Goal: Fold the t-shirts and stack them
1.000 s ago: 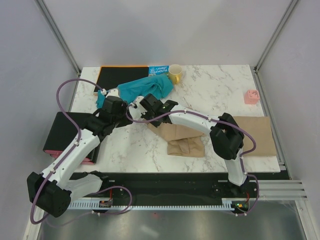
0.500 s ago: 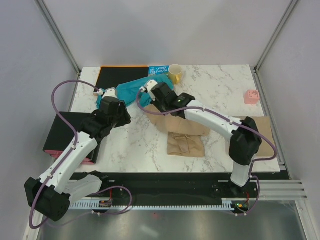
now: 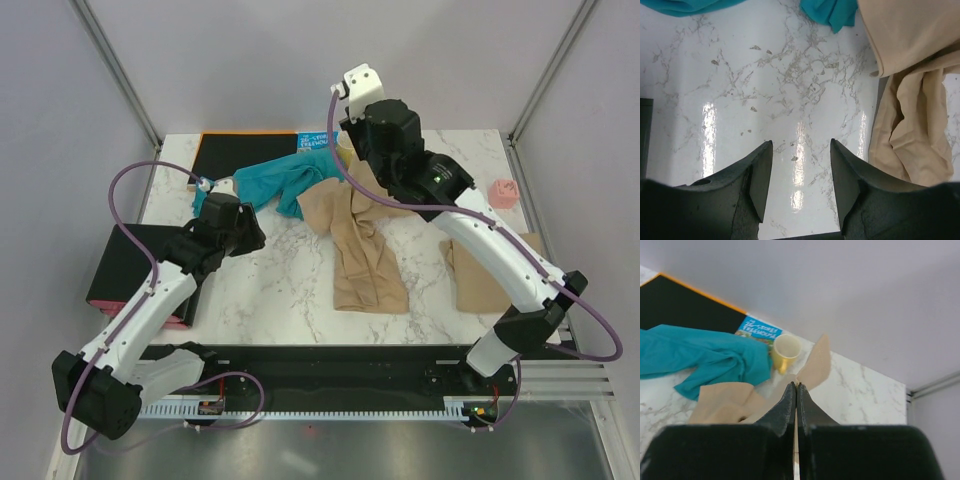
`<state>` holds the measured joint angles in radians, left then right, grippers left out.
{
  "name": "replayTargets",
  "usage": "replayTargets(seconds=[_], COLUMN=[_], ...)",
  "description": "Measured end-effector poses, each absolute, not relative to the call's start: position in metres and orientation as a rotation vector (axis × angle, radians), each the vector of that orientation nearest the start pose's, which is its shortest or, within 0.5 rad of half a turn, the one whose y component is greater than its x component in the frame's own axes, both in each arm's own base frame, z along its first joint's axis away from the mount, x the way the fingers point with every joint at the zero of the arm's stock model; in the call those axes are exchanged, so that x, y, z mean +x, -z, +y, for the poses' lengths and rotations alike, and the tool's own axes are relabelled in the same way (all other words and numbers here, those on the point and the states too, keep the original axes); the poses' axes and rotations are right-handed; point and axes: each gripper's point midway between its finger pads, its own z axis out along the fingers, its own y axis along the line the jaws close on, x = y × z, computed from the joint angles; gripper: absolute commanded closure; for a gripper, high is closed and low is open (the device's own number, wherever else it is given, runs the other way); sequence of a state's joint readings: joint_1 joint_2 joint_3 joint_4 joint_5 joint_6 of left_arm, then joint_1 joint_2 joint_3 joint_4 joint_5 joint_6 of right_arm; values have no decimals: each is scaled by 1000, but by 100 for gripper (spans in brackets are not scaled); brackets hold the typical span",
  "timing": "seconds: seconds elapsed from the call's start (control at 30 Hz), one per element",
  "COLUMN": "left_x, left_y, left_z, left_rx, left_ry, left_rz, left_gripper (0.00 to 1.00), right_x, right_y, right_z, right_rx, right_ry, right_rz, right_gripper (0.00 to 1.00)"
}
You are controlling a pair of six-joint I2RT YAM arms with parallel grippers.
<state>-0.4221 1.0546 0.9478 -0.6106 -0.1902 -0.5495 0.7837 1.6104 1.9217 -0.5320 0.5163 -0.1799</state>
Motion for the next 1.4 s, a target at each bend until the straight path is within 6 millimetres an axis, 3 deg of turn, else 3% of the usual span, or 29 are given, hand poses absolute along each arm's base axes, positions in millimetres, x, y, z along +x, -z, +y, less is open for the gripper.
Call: replayTargets(seconds=[0.1, 0.33, 0.67, 0.8, 1.03, 1.4], left_x=[282, 279, 274, 268, 242, 210], left_y=[-181, -181, -171, -151, -113, -82], left_z=[-120, -127, -141, -158, -216, -279], left_rx=[-228, -207, -162, -100, 145, 418], left_ry=[321, 367, 443, 465, 492, 507], left_rz=[2302, 2314, 2353, 2417, 2534, 2609], left_gripper=[42, 42, 41, 40, 40, 40], right_x=[388, 390, 365, 365, 371, 386], right_y=[-443, -461, -498, -498, -496, -472], right_z=[232, 192, 167, 165, 159, 164], right_rx=[-415, -325, -261, -255, -248, -271], right_ry=[114, 207, 174, 177, 187, 171], right_rz=[1657, 1639, 1574, 1572, 1580, 1624], right_gripper=[100, 100, 100, 100, 100, 100])
